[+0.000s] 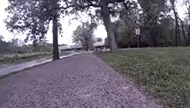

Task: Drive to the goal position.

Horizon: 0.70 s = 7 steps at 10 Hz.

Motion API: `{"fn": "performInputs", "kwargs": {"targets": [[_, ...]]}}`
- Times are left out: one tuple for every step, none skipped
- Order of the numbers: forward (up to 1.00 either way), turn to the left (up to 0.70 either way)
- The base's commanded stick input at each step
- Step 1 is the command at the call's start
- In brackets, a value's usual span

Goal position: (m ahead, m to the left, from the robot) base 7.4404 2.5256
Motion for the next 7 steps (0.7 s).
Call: {"fn": "performInputs", "kwargs": {"targets": [[0.7,0.0],[0.7,0.0],[0.7,0.0],[0.7,0.0],[0.7,0.0],[0.7,0.0],[0.7,0.0]]}}
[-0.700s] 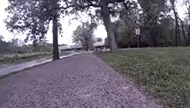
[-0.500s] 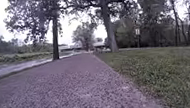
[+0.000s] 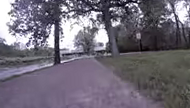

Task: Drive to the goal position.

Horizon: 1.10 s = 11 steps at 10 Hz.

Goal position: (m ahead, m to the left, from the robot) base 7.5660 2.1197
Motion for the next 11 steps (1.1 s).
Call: {"fn": "performInputs", "kwargs": {"targets": [[0.7,0.0],[0.7,0.0],[0.7,0.0],[0.7,0.0],[0.7,0.0],[0.7,0.0],[0.7,0.0],[0.7,0.0],[0.7,0.0],[0.7,0.0],[0.7,0.0]]}}
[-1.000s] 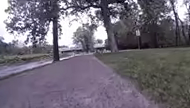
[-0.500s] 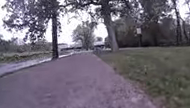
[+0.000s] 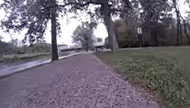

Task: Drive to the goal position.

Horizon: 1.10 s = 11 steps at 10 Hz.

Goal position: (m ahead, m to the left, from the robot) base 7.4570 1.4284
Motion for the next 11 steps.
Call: {"fn": "performInputs", "kwargs": {"targets": [[0.7,0.0],[0.7,0.0],[0.7,0.0],[0.7,0.0],[0.7,0.0],[0.7,0.0],[0.7,0.0],[0.7,0.0],[0.7,0.0],[0.7,0.0],[0.7,0.0]]}}
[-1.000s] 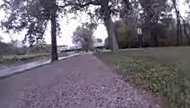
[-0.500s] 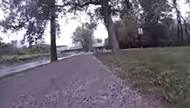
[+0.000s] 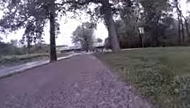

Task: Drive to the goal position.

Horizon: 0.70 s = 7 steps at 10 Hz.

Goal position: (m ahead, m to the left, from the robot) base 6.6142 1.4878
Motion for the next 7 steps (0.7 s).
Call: {"fn": "performInputs", "kwargs": {"targets": [[0.7,0.0],[0.7,0.0],[0.7,0.0],[0.7,0.0],[0.7,0.0],[0.7,0.0],[0.7,0.0]]}}
